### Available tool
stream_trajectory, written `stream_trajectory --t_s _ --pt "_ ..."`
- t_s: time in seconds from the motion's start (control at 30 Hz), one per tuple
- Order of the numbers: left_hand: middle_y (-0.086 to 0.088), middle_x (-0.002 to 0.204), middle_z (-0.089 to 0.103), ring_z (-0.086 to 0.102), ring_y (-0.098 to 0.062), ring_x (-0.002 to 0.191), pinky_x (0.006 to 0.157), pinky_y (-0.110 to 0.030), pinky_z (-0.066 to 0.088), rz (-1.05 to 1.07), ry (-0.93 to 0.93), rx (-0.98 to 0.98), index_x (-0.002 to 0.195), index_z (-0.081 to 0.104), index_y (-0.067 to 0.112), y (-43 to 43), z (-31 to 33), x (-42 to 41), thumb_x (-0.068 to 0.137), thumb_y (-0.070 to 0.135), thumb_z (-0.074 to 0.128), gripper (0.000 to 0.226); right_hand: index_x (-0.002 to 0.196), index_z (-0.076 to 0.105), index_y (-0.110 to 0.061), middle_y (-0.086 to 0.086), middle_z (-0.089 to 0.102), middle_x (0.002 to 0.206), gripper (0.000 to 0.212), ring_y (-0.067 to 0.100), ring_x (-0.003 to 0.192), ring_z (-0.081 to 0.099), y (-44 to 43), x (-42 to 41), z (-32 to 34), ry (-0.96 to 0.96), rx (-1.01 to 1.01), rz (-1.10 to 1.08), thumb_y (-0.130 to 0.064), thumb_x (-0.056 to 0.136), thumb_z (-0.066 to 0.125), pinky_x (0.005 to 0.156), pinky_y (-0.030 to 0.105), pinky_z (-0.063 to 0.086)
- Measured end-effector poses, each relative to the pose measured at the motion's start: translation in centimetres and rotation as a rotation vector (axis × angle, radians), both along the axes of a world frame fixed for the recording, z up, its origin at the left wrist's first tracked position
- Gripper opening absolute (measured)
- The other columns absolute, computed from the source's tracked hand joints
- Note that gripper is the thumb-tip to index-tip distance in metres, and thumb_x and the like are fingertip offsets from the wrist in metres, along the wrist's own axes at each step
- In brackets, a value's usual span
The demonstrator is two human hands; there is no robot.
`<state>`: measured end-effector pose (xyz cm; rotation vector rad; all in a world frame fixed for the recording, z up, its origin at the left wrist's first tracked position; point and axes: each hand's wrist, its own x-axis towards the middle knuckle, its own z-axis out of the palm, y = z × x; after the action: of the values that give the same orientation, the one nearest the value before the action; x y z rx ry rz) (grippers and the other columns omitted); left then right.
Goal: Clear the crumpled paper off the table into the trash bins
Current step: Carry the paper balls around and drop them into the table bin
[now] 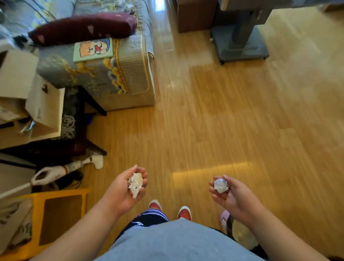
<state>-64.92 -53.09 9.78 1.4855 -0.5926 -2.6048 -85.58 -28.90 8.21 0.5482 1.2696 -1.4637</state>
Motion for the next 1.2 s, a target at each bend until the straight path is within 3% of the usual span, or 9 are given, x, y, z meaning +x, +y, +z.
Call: stream_trajectory --t_s 0.27,0.57,0.93,1.2 --pt "-0.003 0.072 0.061 0.06 -0.013 0.057 0.04 -0.022 0.049 -0.065 -0.083 -0.019 0.075 0.069 0.014 -9.8 -3.1 -7.7 0.091 0.034 0.054 0.03 0.094 0.064 -0.007 0.012 0.073 0.081 0.021 0.019 0.064 0.07 -11.1 -8.1 -0.1 0.013 -0.065 -0.046 -0.023 0.095 0.051 0.055 0.028 0.057" --pt "-0.002 0.07 0.065 0.063 -0.012 0.057 0.04 -0.023 0.048 -0.458 -0.091 -0.059 0.074 0.071 0.016 -17.4 -2.4 -26.3 0.089 0.033 0.057 0.026 0.096 0.065 -0.006 0.013 0.071 0.086 0.023 0.022 0.071 0.066 -11.5 -15.4 0.4 0.0 -0.028 -0.361 -0.025 0.093 0.053 0.056 0.029 0.057" --pt "0.003 0.066 0.066 0.06 -0.01 0.051 0.039 -0.018 0.043 -1.078 -0.041 -0.098 0.066 0.069 0.019 -0.6 -0.6 -50.0 0.091 0.033 0.054 0.033 0.098 0.064 -0.003 0.016 0.073 0.079 0.024 0.022 0.06 0.07 3.8 -16.7 -0.4 -0.081 0.045 -1.025 -0.023 0.094 0.052 0.05 0.028 0.057" --pt "0.001 0.067 0.066 0.06 -0.011 0.052 0.04 -0.018 0.046 -1.207 -0.029 -0.058 0.073 0.068 0.017 12.7 -0.1 -61.6 0.086 0.032 0.057 0.023 0.096 0.065 -0.002 0.016 0.073 0.08 0.023 0.022 0.059 0.07 14.8 -22.2 -1.2 -0.117 0.049 -1.21 -0.022 0.093 0.053 0.05 0.028 0.058"
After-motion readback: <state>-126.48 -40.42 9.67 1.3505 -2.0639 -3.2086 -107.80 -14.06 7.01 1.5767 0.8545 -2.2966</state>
